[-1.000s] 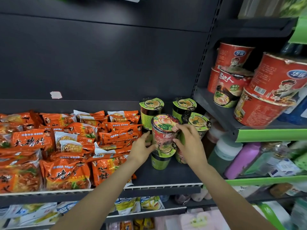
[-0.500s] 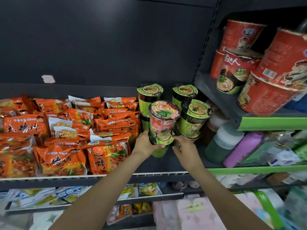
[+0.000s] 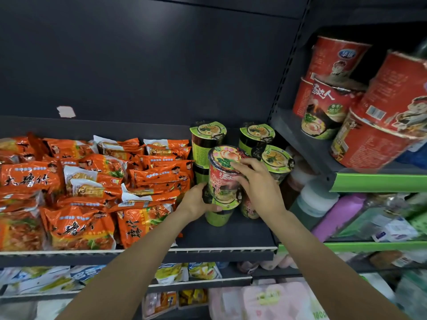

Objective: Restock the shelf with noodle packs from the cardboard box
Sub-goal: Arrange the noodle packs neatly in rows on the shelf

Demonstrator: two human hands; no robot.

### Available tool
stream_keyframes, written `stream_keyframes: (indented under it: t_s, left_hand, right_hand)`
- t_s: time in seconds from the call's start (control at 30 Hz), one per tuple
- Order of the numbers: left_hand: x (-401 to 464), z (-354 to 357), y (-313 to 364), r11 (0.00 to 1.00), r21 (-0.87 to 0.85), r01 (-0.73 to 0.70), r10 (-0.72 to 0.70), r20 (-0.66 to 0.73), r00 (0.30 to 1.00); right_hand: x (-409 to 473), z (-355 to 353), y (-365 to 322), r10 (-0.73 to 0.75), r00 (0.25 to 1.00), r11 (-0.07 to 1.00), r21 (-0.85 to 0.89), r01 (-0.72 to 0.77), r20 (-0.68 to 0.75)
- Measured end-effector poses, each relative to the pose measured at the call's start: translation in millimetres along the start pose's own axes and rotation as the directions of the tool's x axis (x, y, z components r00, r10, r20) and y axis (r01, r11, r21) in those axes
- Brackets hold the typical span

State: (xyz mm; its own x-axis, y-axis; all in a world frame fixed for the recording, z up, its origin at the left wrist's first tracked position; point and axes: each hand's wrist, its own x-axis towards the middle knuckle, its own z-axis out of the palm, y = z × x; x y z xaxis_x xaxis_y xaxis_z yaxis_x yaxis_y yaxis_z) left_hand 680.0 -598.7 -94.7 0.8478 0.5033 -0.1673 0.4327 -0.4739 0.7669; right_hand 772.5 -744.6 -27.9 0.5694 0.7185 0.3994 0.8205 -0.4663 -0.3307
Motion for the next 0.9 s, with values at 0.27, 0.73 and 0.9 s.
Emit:
stream_keyframes:
  t_s: [0.27,0.73,0.9]
  left_hand:
    - [4.1,-4.8,3.7,1.000,-0.006,0.031,-0.031,0.063,0.998]
    - [5.2,-8.0,7.7,0.999,0.018,-0.028,0.026,0.075,0.997]
    - [8.4,-4.7,7.0,0.998,-0.011,0.069,-0.068,0.019,0.997]
  right_hand:
    - [1.7,-15.3,5.7,-0.006,0.996,0.998,0.063,0.000,0.092]
    - [7.6,-17.4,7.7,-0.040,0.992,0.995,0.092,0.029,0.119]
    - [4.3,-20.2,8.2,-0.033,0.992,0.988,0.157,0.014,0.119]
